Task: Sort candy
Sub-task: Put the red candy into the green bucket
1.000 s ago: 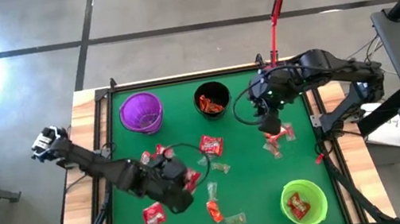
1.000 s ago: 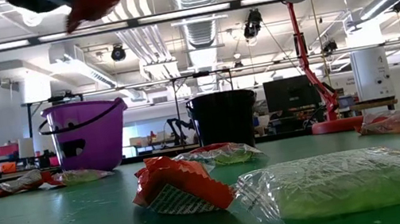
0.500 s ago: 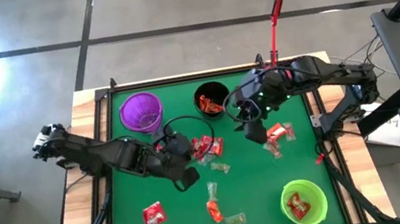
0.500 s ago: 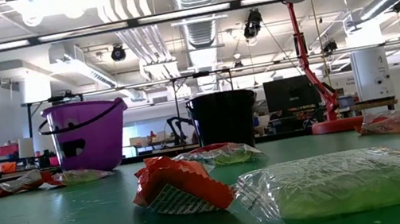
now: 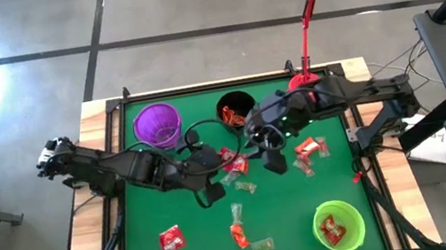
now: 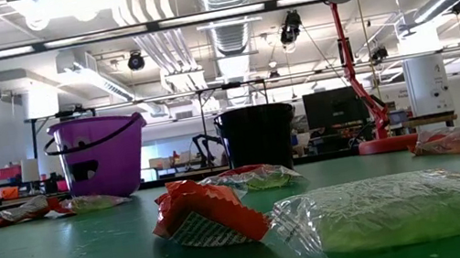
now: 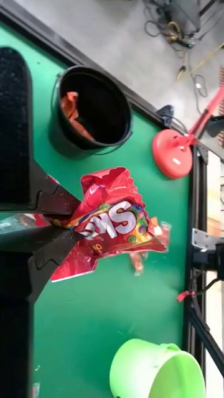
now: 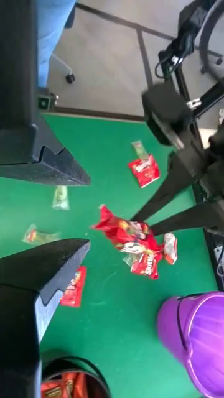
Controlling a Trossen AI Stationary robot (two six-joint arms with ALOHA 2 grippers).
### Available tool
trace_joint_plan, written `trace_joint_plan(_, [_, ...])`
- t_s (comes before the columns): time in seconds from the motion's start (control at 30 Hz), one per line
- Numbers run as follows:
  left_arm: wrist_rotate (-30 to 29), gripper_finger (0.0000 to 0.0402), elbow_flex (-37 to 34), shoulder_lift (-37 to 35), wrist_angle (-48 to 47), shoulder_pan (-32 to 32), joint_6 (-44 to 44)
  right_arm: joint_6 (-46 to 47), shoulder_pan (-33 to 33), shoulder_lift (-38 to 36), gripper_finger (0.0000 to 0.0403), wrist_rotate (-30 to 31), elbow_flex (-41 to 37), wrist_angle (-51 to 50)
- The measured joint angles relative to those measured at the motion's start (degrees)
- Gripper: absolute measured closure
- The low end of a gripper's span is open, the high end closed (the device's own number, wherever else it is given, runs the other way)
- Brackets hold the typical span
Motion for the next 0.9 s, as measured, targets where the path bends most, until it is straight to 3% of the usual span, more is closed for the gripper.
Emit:
trace_joint_plan(0.6, [0.0,0.04,0.0,0.0,0.7,0.4,3.2,-3.4,0.0,5.7,0.0281,3.2,-0.9,3.9])
trace_joint_plan(0.9, [0.0,0.04,0.0,0.0,1.6,0.5,4.3,-0.5,-0.1,5.6,0.0347,4.6,-1.6,6.2])
